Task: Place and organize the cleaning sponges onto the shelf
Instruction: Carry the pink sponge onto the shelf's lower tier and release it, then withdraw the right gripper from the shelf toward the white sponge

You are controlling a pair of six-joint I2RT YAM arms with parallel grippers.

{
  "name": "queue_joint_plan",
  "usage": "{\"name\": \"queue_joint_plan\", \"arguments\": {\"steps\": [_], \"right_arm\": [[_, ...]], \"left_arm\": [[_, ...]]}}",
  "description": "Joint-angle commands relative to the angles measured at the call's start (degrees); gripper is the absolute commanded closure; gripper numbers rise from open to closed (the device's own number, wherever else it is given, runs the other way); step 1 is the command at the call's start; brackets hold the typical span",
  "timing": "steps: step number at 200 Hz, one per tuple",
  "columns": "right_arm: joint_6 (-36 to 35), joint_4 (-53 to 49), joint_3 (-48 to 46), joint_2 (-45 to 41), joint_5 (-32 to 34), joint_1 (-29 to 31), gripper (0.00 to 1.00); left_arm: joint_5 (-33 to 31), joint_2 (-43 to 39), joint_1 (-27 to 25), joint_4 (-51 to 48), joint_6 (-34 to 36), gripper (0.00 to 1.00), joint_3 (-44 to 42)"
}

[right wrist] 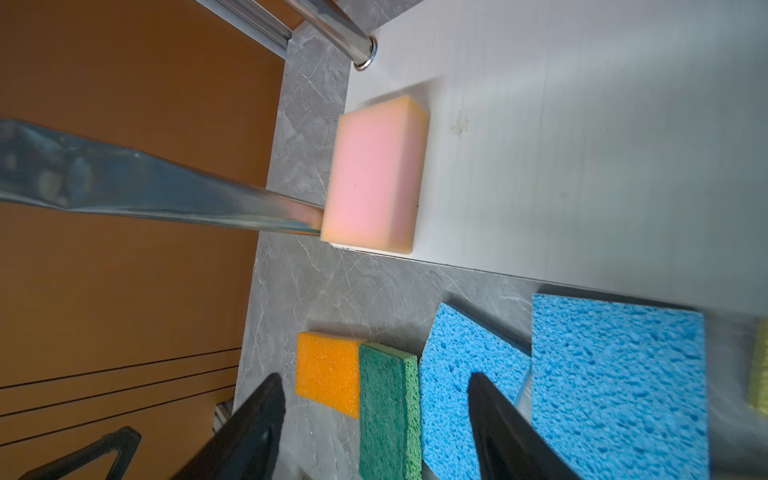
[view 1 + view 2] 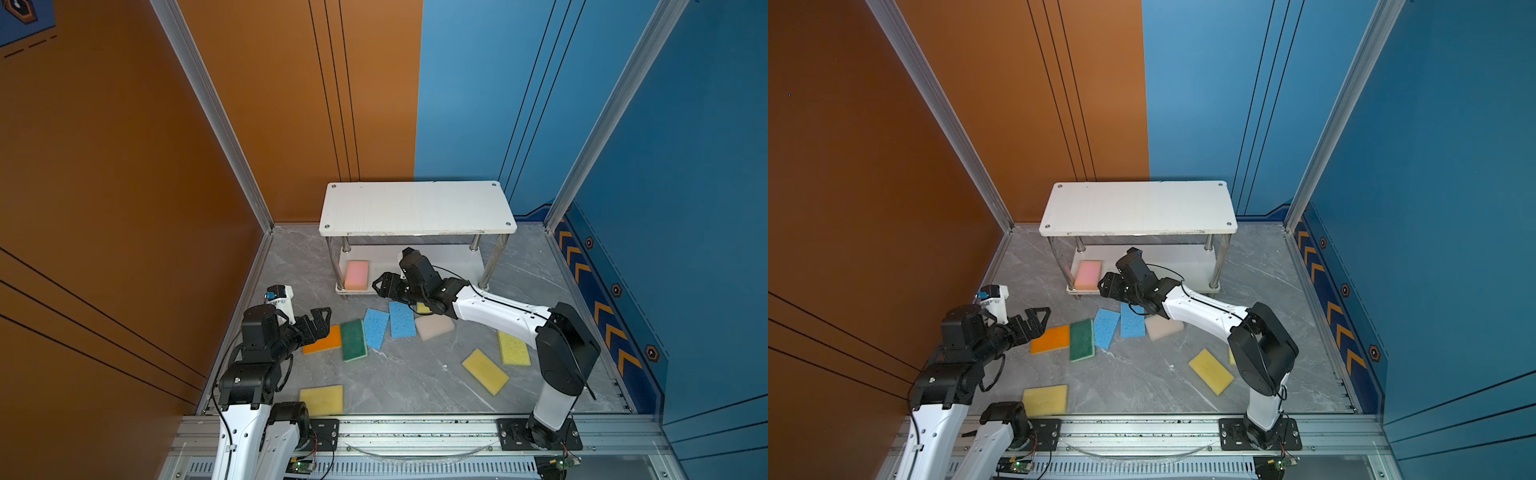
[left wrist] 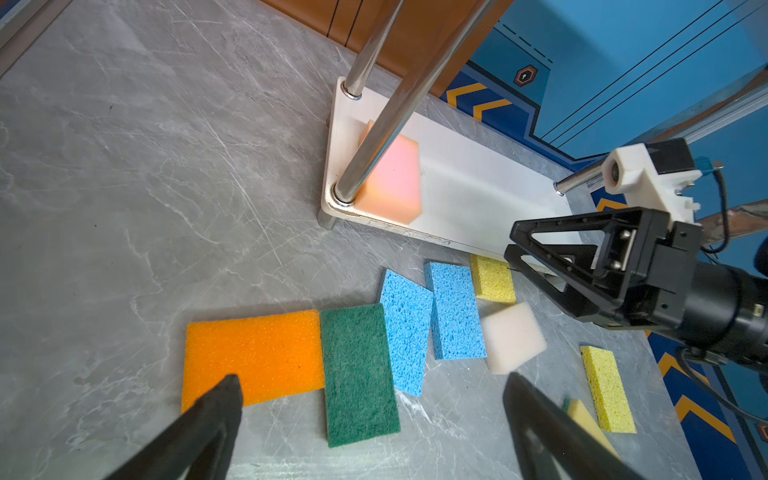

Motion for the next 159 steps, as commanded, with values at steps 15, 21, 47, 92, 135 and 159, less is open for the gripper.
{"name": "queue_joint_plan", "arguments": {"steps": [15, 21, 47, 92, 135, 159], "right_arm": [[-5.35, -5.62, -2.57, -4.88, -2.51, -0.38, 0.29], [-6.02, -6.66, -2.84, -5.43, -2.72, -0.39, 0.29], [-9.40, -10.88, -3.12, -7.43, -3.40, -0.50, 0.29], [-11.71, -13.97, -6.35, -12.16, -4.69, -1.56, 0.29], [-13.12, -16.17, -12.07, -19.81, -4.46, -4.41, 0.28], [-12.59, -16.69, -16.94, -25.44, -3.40, -6.40, 0.28]], "left_arm": [[4.41, 1.36, 0.53, 1.79, 1.43, 0.02, -0.72], [4.71, 1.29, 0.49, 1.84, 1.52, 0.02, -0.68], [6.12, 1.04, 0.21, 2.75, 1.57, 0.02, -1.04], [8.48, 2.10, 0.31, 4.22, 1.17, 0.02, -1.51], [10.66, 2.56, 0.23, 5.47, 0.83, 0.02, -1.96], [12.60, 3.12, -0.60, 6.41, 0.51, 0.02, -2.23]]}}
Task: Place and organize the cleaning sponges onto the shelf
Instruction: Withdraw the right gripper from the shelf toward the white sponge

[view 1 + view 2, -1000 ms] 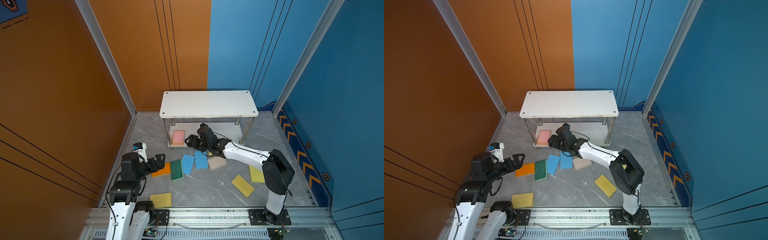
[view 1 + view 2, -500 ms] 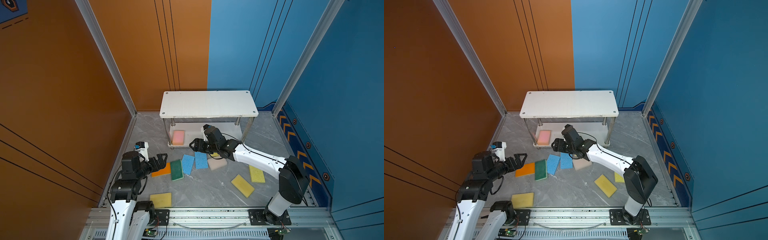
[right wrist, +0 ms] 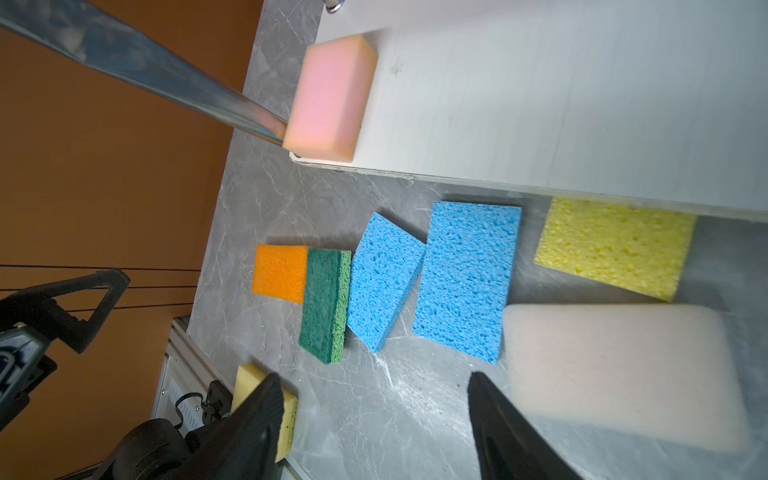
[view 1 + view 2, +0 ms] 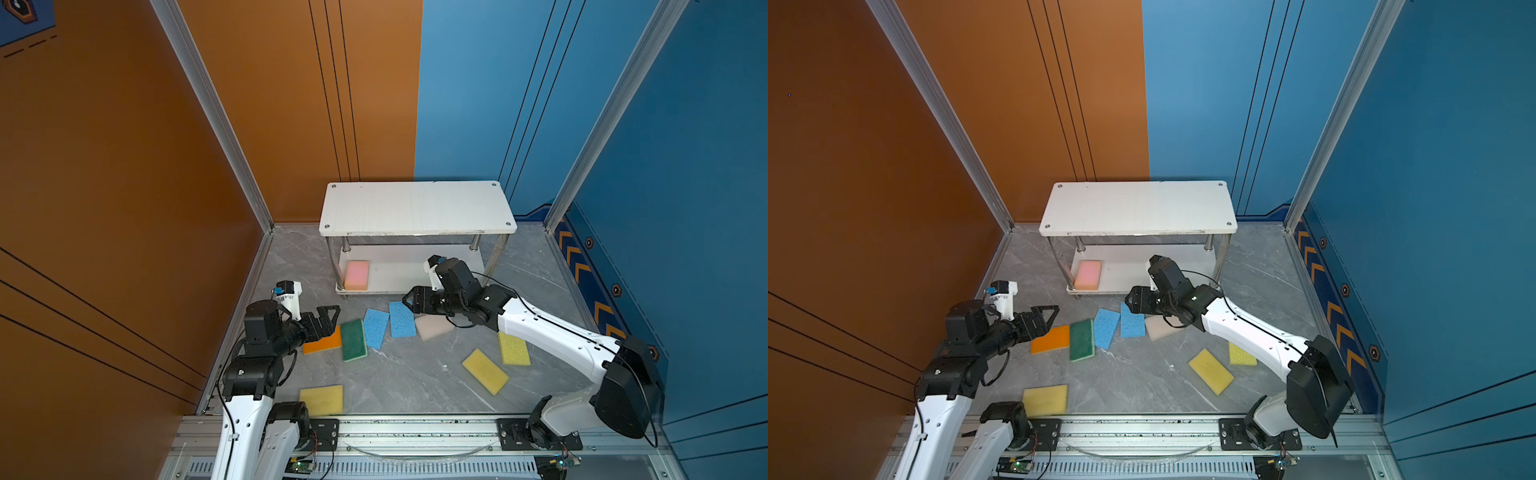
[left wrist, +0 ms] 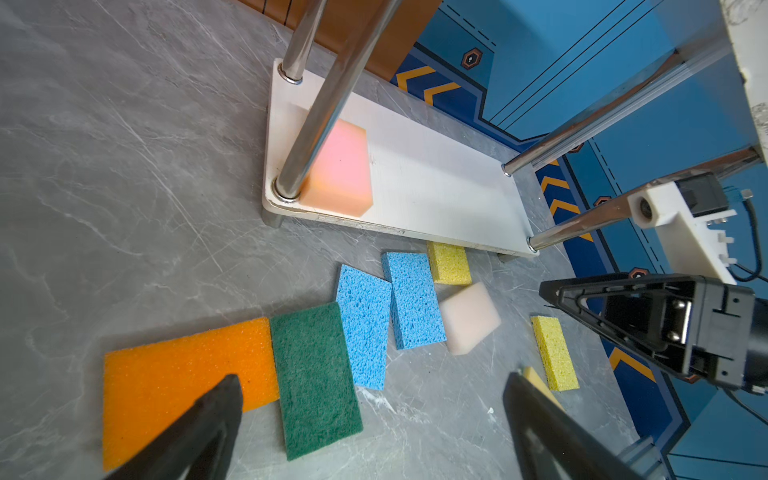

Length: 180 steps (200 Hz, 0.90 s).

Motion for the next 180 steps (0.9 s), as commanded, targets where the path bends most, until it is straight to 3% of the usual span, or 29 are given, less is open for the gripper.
{"name": "queue_joint_plan", "arguments": {"steps": [1, 78, 114, 149, 180], "right_arm": [[-1.03, -3.05, -4.06, -5.25, 0.84, -1.72, 0.28], [-1.50, -12.36, -14.75, -20.53, 0.80, -10.03, 0.24], [-3.93, -20.76, -14.66, -20.18, -0.93, -11.02, 0.23], [-8.42, -27.30, -12.35, -16.34, 0.53, -11.15, 0.24], [-1.84, -20.69, -14.60, -13.34, 0.76, -10.76, 0.25]], "left_arm": [[3.66, 0.55, -0.60, 2.18, 0.31, 0.02, -1.15], [5.10, 2.80, -10.08, 3.32, -0.28, 0.02, -1.37], [2.65, 6.19, -18.74, 3.52, -2.06, 0.02, -1.36], [-1.50, 9.06, -25.45, 8.59, -8.34, 0.02, -3.98], [-2.57, 10.39, -28.39, 16.75, -14.21, 0.02, -7.99]]}}
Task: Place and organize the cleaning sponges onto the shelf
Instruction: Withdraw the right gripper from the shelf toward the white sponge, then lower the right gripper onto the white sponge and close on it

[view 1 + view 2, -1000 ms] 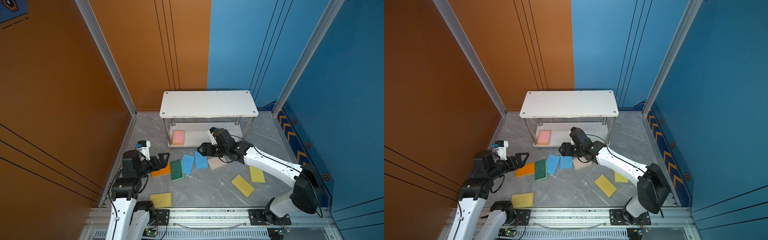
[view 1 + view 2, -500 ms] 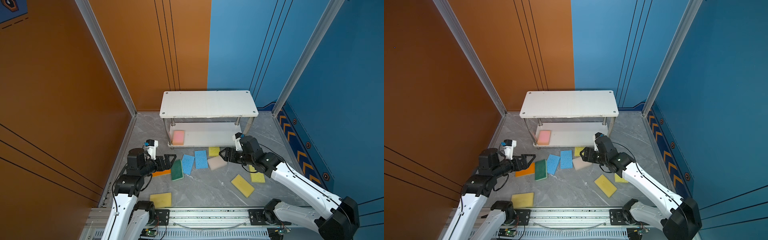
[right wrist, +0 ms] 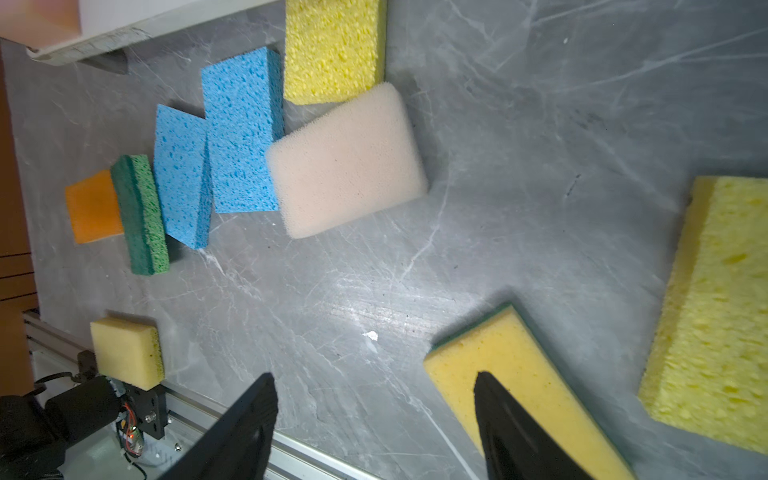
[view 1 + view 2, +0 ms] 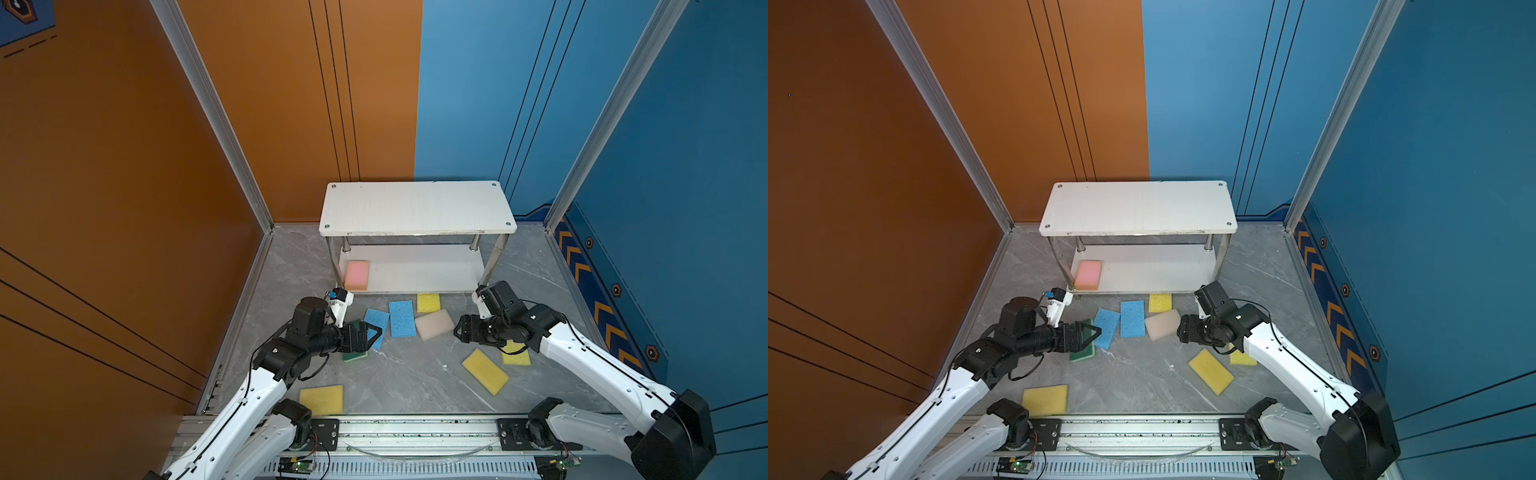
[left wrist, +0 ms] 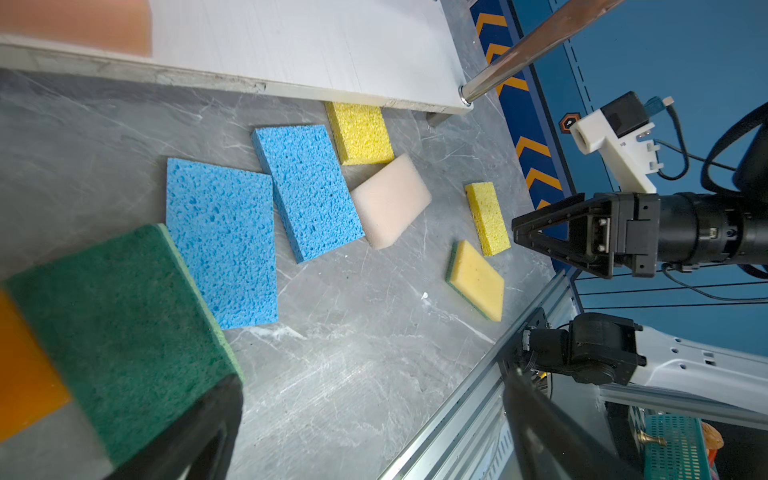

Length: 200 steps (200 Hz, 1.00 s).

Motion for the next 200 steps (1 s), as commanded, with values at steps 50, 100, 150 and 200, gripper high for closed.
{"name": "queue_joint_plan", "arguments": {"steps": [50, 100, 150, 200], "right_arm": [[31.35, 16.63, -7.00, -0.65, 17.70, 7.17, 0.26], [46.71, 24.63, -7.17, 4.73, 19.15, 13.19, 0.26], [62.89, 27.28, -9.77, 5.20, 21.66, 16.56, 0.28], [67.90, 28.98, -9.89, 10.03, 18.57, 16.24, 0.31]], "left_arm": [[-4.78, 1.73, -2.35, 10.07, -8.00, 0.02, -3.40], [-5.30, 0.50, -2.36, 11.08, -9.55, 0.02, -4.44], [-7.04, -2.60, -2.10, 9.76, -10.43, 0.02, -5.98], [-7.05, -3.37, -1.73, 8.87, -10.40, 0.02, -5.89]]}}
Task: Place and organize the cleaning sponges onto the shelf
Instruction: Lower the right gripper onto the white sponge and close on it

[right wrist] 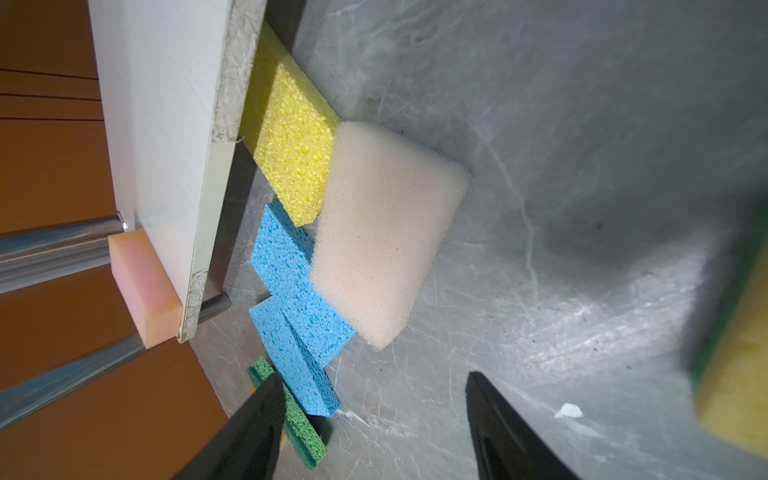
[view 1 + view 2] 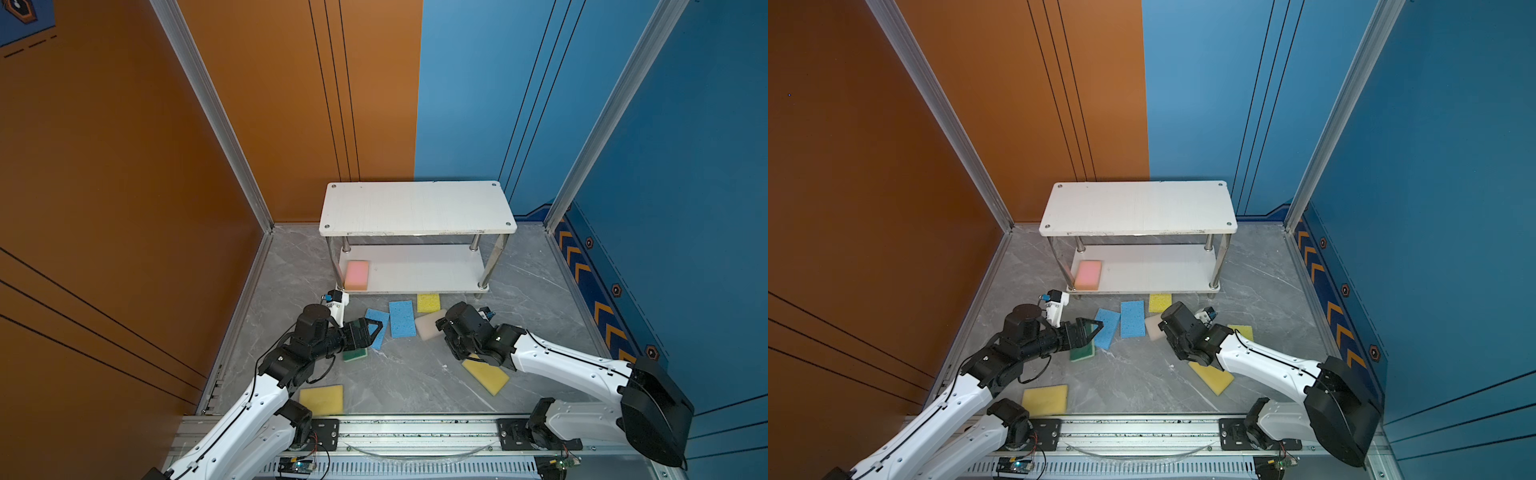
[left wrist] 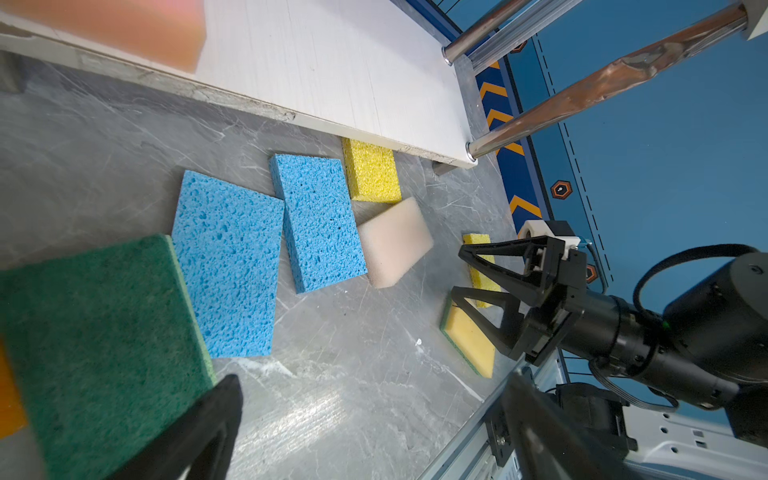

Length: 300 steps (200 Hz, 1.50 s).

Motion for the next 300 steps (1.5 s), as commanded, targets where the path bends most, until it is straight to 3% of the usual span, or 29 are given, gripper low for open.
{"name": "queue_joint_plan", "arguments": {"steps": [1, 84, 204, 300], "right_arm": [[5.14, 2.24, -0.96, 2.93, -1.05, -0.13, 0.32], [5.56, 7.16, -1.02, 8.76, -3.72, -1.58, 0.43], [4.77, 12.78, -1.95, 14.59, -6.40, -4.14, 0.49], [5.13, 16.90, -3.44, 16.11, -7.47, -4.05, 0.78]], "left_arm": [[-0.99, -0.74, 0.08, -1.22, -0.03, 0.02, -0.55], [-0.81, -0.65, 1.43, -2.24, 0.85, 0.02, -0.98], [0.82, -0.66, 3.35, -2.40, 1.56, 0.02, -1.93], [1.12, -0.43, 4.01, -2.63, 1.64, 0.02, -1.90]]}}
